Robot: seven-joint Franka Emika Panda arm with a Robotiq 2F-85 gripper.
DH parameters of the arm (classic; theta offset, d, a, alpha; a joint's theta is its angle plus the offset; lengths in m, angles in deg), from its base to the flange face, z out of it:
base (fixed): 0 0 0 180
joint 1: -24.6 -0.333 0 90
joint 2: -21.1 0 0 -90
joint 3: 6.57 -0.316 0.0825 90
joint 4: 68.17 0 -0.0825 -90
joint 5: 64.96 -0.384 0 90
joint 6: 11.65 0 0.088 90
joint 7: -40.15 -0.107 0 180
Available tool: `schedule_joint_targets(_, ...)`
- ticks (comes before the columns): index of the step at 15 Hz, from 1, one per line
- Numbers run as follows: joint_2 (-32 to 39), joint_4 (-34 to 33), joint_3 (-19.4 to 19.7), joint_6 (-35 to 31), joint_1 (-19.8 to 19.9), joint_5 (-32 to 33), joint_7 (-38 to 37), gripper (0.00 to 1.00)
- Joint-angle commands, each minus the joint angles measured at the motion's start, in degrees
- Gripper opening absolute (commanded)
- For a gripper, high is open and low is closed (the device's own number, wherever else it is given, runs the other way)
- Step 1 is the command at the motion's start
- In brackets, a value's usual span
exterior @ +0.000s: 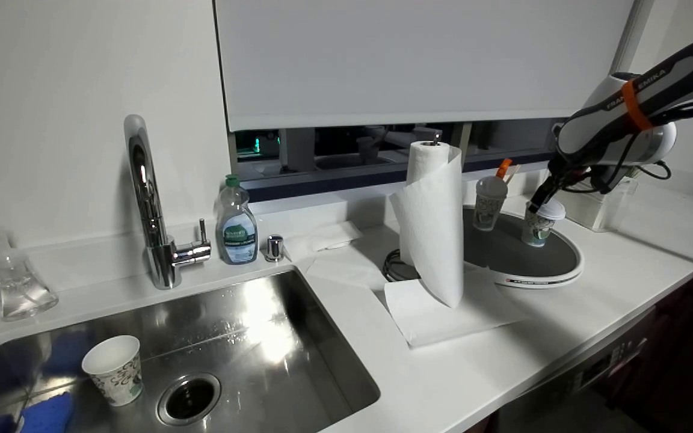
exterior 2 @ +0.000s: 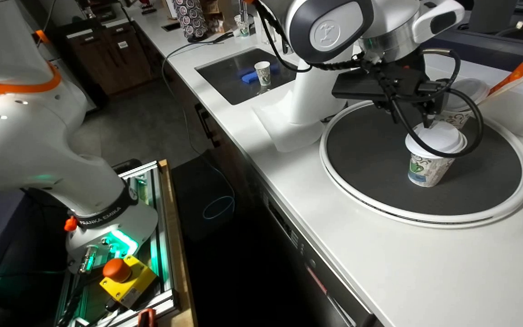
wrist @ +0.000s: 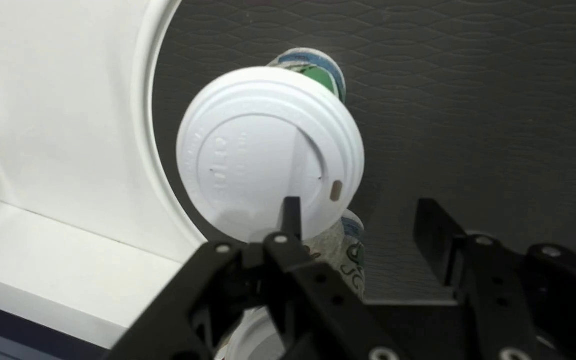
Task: Remove the white lid of the paper cup in the front and put it on the counter
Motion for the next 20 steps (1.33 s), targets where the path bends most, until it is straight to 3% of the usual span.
schedule_joint_targets(1, 0.7, -0.2, -0.6, -0.6, 0.5, -1.0, -0.7, 0.59)
schedule_joint_targets(6, 1.2, -0.3, -0.8, -0.2, 0.4, -0.9, -1.0, 0.46)
schedule_joint_targets(7, 1.4, -0.4, -0.8, 0.0, 0.4, -0.7, -1.1, 0.30)
schedule_joint_targets(11, 1.9, -0.4, -0.7, 0.3, 0.5, -0.6, -1.4, 0.01)
schedule_joint_targets(17, -0.1, 0.4, 0.4, -0.8, 0.0, 1.1, -3.4, 0.02)
schedule_joint_targets(20, -4.1, 2.5, -1.8, -0.6, 1.3, -1.7, 0.9, 0.02)
